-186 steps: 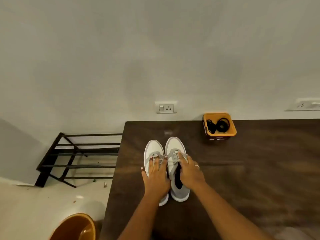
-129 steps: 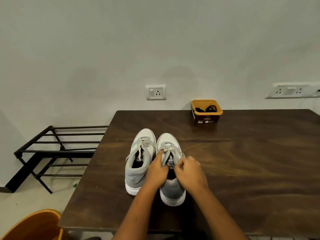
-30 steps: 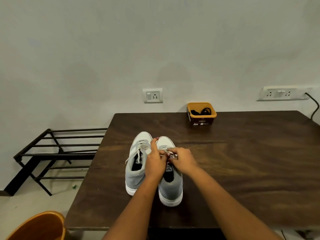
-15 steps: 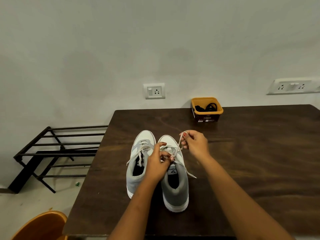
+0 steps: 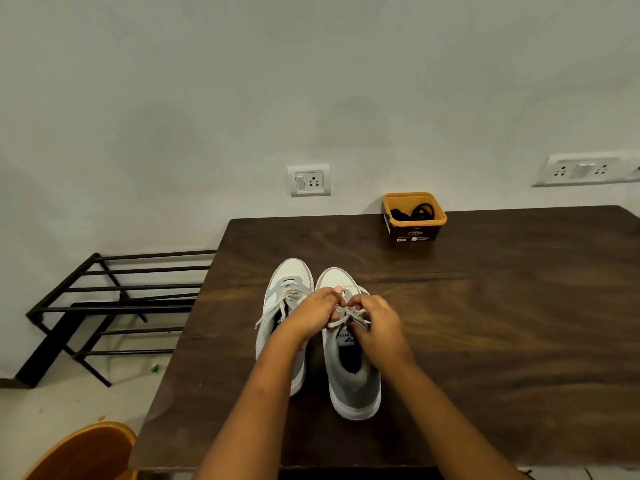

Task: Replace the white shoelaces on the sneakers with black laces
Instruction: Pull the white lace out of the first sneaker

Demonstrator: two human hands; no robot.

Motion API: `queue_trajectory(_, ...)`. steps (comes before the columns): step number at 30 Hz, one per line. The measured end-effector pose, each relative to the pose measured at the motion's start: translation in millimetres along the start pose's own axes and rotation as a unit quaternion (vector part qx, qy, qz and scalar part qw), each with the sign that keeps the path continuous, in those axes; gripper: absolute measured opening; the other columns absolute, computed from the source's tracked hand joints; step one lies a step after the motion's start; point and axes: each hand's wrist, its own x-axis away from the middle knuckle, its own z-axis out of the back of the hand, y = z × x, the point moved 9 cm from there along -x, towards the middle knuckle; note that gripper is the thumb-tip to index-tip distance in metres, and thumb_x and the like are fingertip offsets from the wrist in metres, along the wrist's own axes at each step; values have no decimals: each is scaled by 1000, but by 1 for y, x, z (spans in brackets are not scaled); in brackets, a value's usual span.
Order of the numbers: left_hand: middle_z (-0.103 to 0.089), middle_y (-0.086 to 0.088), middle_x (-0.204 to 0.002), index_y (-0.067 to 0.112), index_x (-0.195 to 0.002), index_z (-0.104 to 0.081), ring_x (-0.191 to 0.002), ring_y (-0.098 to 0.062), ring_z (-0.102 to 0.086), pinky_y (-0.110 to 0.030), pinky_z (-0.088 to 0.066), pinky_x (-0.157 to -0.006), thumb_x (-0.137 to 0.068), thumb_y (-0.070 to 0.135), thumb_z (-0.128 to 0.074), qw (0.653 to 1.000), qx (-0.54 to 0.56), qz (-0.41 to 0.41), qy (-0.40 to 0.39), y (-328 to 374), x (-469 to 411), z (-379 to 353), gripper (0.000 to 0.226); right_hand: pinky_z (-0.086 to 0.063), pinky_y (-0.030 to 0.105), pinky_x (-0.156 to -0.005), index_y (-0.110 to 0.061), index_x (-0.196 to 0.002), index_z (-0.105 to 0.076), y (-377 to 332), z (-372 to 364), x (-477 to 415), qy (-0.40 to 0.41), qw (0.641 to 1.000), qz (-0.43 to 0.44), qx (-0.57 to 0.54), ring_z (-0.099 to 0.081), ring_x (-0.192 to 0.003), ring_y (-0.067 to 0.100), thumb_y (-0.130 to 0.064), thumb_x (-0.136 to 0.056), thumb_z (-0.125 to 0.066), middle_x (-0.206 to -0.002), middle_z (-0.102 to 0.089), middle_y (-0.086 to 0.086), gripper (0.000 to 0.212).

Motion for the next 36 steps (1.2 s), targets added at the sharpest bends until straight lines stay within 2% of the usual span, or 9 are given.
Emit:
queue_trajectory(4,-39,2,-50,11,-84,-55,-40,-8,-34,-19,-34,-47,-102,34,-38,999,-16,20,-37,10,13,16,34,-43,19,-76,-16,-96,-67,2,2,-2,12,1000,-14,8,-54,-86,10,-7,-84,-62,-96,-55,-7,16)
queue_trajectory(8,-38,3,-48,12,-86,-55,-41,-10,-36,-25,-41,-51,-100,34,-43,988,145,-16,46,27,24,62,29,-36,7,-66,-21,-76,-61,7,4,-9,22,999,-43,-11,-51,-80,10,-5,-80,-65,-90,-53,-6,18)
queue_trajectory(12,-49,4,-45,14,-81,-58,-43,-8,-51,-21,-52,-48,-94,26,-55,865,462,-79,179,25,34,107,18,-35,2,-63,-28,-64,-49,16,9,-12,24,997,-78,-9,-48,-76,9,-7,-76,-71,-88,-52,-5,33)
queue_trajectory(15,-62,4,-61,18,-83,-56,-68,-13,-60,-26,-55,-62,-94,13,-54,815,504,-146,246,24,37,129,13,-44,12,-65,-28,-61,-50,23,16,-14,47,983,-121,-129,-56,-71,11,-2,-77,-72,-80,-62,1,37)
queue_trajectory(19,-61,6,-98,28,-90,-59,-90,-9,-54,-24,-42,-76,-92,7,-55,907,264,-165,282,32,31,116,21,-53,30,-60,-14,-73,-53,30,36,-26,89,910,-182,-361,-64,-68,19,8,-88,-55,-77,-62,6,27)
queue_trajectory(23,-57,4,-111,23,-109,-63,-99,-14,-56,-24,-42,-85,-85,14,-67,980,-77,-87,162,31,4,48,26,-54,25,-70,-13,-82,-61,34,57,-48,108,947,-163,-253,-65,-78,17,8,-88,-56,-81,-62,2,22)
queue_trajectory(27,-56,0,-121,15,-127,-54,-112,-18,-54,-24,-42,-91,-76,17,-73,959,-267,-34,87,-3,-13,-7,54,-40,20,-80,-17,-97,-68,17,45,-54,8,997,-72,-38,-57,-91,9,-7,-85,-67,-97,-63,-5,15)
queue_trajectory(31,-60,-6,-119,14,-125,-53,-113,-23,-54,-28,-41,-90,-81,10,-59,950,-251,-68,172,-17,-8,-6,45,-42,15,-81,-16,-110,-66,11,-2,-27,-143,988,-54,-26,-60,-95,12,-13,-78,-74,-107,-66,1,33)
queue_trajectory(36,-58,3,-119,21,-123,-53,-109,-18,-55,-28,-42,-85,-90,14,-49,919,-263,-139,257,-17,12,-4,34,-45,30,-91,-21,-120,-57,17,-12,-10,-79,995,-52,38,-57,-107,20,-10,-82,-55,-119,-59,1,40)
